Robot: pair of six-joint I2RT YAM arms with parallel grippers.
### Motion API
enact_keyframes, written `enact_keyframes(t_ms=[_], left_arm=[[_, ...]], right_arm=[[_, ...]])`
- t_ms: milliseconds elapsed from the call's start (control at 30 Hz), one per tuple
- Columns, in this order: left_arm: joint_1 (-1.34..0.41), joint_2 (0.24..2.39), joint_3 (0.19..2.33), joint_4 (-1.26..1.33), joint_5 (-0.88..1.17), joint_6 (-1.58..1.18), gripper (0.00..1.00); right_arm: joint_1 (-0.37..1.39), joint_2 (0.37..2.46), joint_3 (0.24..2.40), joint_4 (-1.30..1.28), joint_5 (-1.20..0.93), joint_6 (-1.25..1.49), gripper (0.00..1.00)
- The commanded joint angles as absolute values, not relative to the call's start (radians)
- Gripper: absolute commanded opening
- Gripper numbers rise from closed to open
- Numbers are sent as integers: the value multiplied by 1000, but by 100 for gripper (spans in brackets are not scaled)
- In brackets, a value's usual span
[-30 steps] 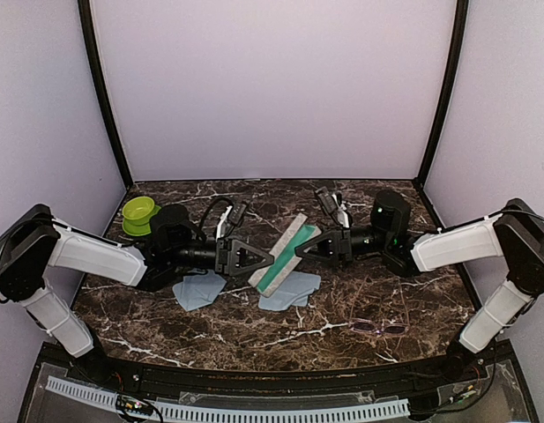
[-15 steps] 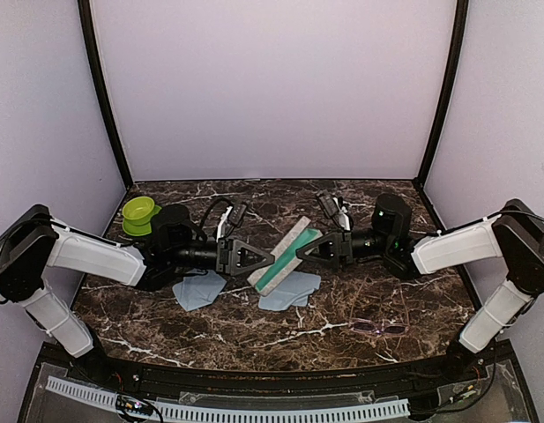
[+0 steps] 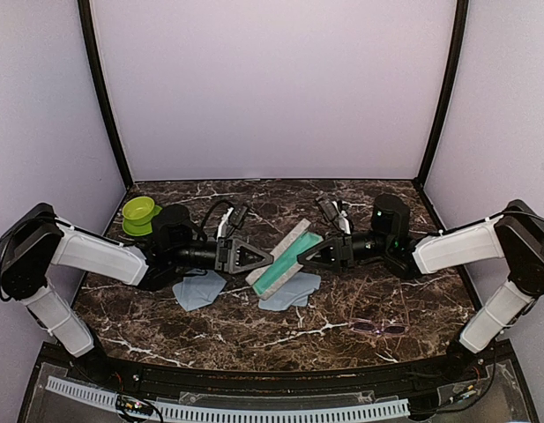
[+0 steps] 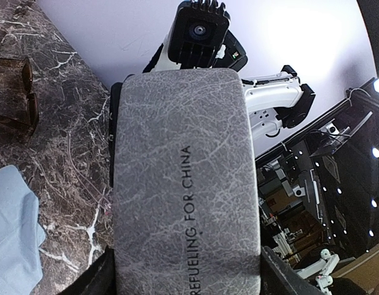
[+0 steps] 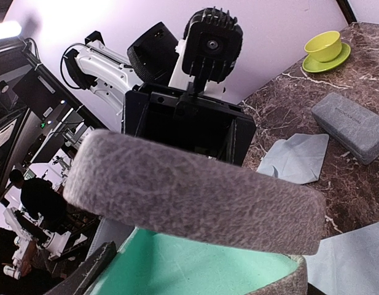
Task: Organize the sunglasses
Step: Open the sunglasses case.
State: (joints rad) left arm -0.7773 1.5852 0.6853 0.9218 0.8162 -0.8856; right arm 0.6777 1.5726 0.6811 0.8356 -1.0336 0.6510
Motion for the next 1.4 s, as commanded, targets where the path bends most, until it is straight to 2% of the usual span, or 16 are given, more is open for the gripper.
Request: enact_keyframes(t_ms=[0,167,633,867,1000,1167,1267,1367], left_arm=[[-718,1628,647,900,811,-1045,0],[-703,1655,617,1027,894,-1141,0],[-668,1752,553,1358,984,-1401,0],[-664,1736,553,1313,971,-1362,0],[-664,1706,563,1249,957,-1311,0],[-664,1658,584,1131,949,-1216,0],[-663,1612,610,992,940,-1096,0],[-663,1560,648,780,924,-958,0]], right_arm=[[666,1494,710,836,-1115,486,0],[666,1466,719,748,-1122,410,0],[666,1432,707,754,-1151,373,0],[667,1448,725,739,-1121,397,0],[663,1464,775,584,-1011,359,1],[657,1442,855,311,-773,292,29],[654,1430,896,164,-634,270,42],[654,1433,909,73,-567,263,73]])
